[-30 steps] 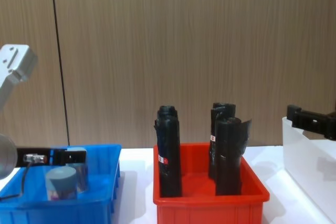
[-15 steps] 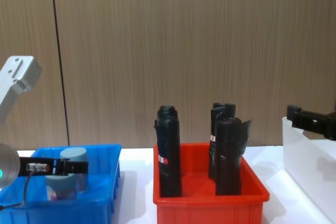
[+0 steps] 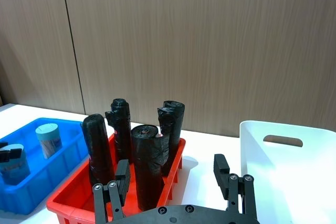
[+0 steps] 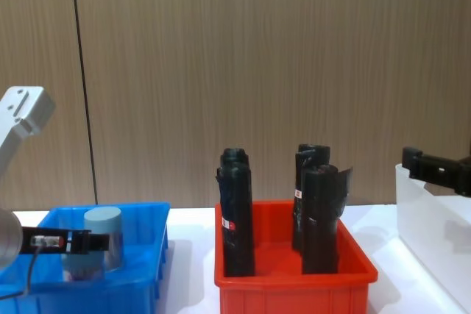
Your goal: Pick the cotton swabs from the blue box and place them into the white box.
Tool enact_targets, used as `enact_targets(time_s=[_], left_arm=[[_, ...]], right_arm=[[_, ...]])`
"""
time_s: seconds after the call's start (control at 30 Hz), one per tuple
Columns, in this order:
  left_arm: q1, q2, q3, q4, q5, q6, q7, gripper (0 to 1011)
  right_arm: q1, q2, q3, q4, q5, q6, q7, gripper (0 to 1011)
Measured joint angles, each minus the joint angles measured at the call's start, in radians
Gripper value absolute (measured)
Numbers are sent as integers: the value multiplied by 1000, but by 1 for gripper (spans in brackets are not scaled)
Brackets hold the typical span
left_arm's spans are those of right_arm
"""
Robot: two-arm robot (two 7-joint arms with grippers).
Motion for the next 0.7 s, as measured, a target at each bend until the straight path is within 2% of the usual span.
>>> enact_targets(time_s=[0.2,0.47,0.7], left_arm=[[8,5,-2,-21,13,18,25,665],[19,17,0,-84,82,35,40,665],[26,29,2,-146,142,23,28,664]], right_arm=[[0,0,0,0,0,0,0,1002],[0,0,0,0,0,0,0,1002],[0,0,0,0,0,0,0,1002]])
